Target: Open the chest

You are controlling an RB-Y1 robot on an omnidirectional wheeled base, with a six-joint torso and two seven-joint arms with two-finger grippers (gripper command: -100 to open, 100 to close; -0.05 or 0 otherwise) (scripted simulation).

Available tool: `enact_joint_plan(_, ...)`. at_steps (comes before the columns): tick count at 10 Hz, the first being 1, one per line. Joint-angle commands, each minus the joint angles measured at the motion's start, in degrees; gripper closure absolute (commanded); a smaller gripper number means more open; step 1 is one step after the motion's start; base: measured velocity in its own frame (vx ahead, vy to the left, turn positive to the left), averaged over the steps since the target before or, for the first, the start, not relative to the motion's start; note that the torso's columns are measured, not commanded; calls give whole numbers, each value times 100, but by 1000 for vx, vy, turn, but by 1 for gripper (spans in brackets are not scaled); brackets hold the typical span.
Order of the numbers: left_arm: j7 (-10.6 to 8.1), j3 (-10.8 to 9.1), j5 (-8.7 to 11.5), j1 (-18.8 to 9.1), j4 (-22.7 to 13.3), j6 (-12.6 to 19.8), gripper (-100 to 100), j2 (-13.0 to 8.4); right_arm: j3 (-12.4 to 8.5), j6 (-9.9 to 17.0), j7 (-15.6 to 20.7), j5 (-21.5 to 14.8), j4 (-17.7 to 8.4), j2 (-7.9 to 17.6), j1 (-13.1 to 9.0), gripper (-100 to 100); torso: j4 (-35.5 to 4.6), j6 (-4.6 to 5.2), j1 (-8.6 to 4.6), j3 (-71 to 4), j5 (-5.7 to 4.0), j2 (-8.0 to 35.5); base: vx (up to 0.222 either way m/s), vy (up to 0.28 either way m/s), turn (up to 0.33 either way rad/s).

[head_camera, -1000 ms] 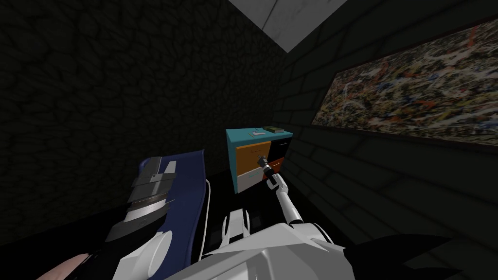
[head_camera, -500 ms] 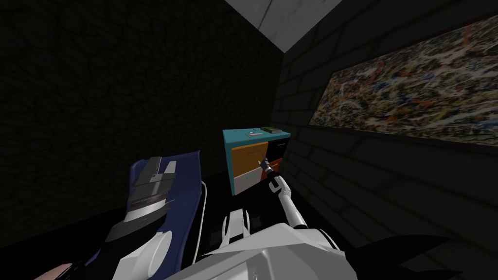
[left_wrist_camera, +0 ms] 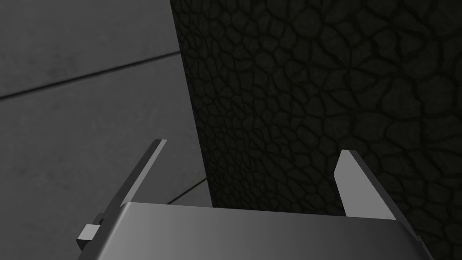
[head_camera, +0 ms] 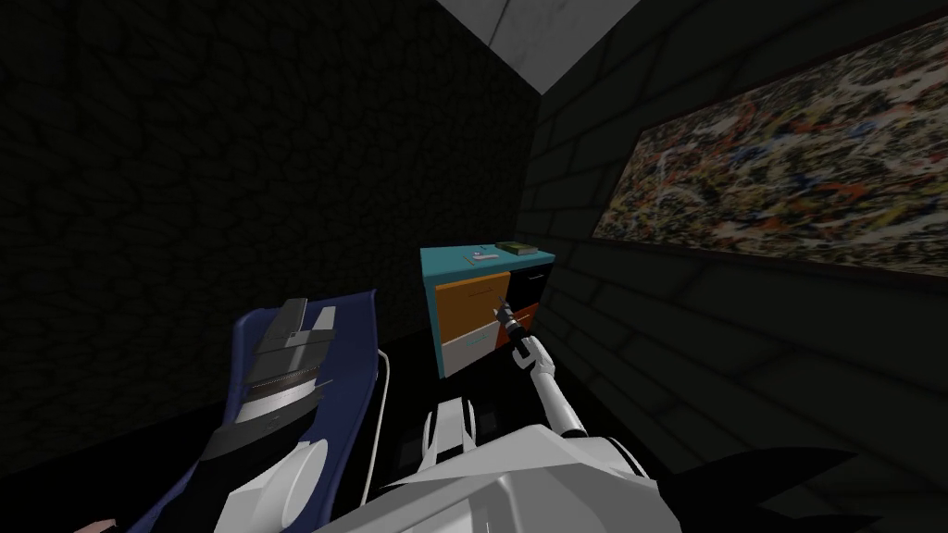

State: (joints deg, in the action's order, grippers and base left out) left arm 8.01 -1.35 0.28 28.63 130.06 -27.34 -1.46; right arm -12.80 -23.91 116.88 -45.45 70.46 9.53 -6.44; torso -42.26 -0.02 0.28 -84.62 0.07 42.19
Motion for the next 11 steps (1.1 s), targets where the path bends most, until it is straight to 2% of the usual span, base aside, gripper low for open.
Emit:
enact_joint_plan(1, 0, 1, 0, 0, 0, 0, 0, 1, 265, 74, 158, -231, 137, -178, -280, -100, 0, -1, 18, 1, 5, 4, 8, 180, -55)
enact_joint_plan(4, 0, 1, 0, -1, 0, 0, 0, 1, 511, 12, 210, -394, 266, -418, -546, -100, -6, 2, -37, 13, -11, 21, -20, 145, -51)
enact_joint_plan(5, 0, 1, 0, -2, 0, 0, 0, 1, 495, 71, 166, -370, 300, -341, -468, -100, -4, 3, -34, 10, -9, 17, -18, 70, -10)
enact_joint_plan(6, 0, 0, 0, -2, 0, 0, 0, 0, 562, 263, 36, -408, 307, -249, -625, -100, -1, 5, -58, 5, -15, 7, 37, 36, 68)
enact_joint_plan(7, 0, 0, 0, -1, 0, 0, 0, 0, 563, 188, 83, -403, 354, -291, -537, -100, 3, 2, -55, -6, -16, -11, 25, 18, 19)
enact_joint_plan(8, 0, 0, 0, -1, 0, 0, 0, -1, 571, 221, 62, -407, 360, -285, -547, 100, 3, 5, -47, -3, -13, -3, 0, 0, 0)
enact_joint_plan(11, 0, 0, 0, -3, -1, 1, 0, 0, 631, 267, -32, -419, 385, -205, -592, 100, 4, -3, -25, 32, -16, 53, -169, -16, -24)
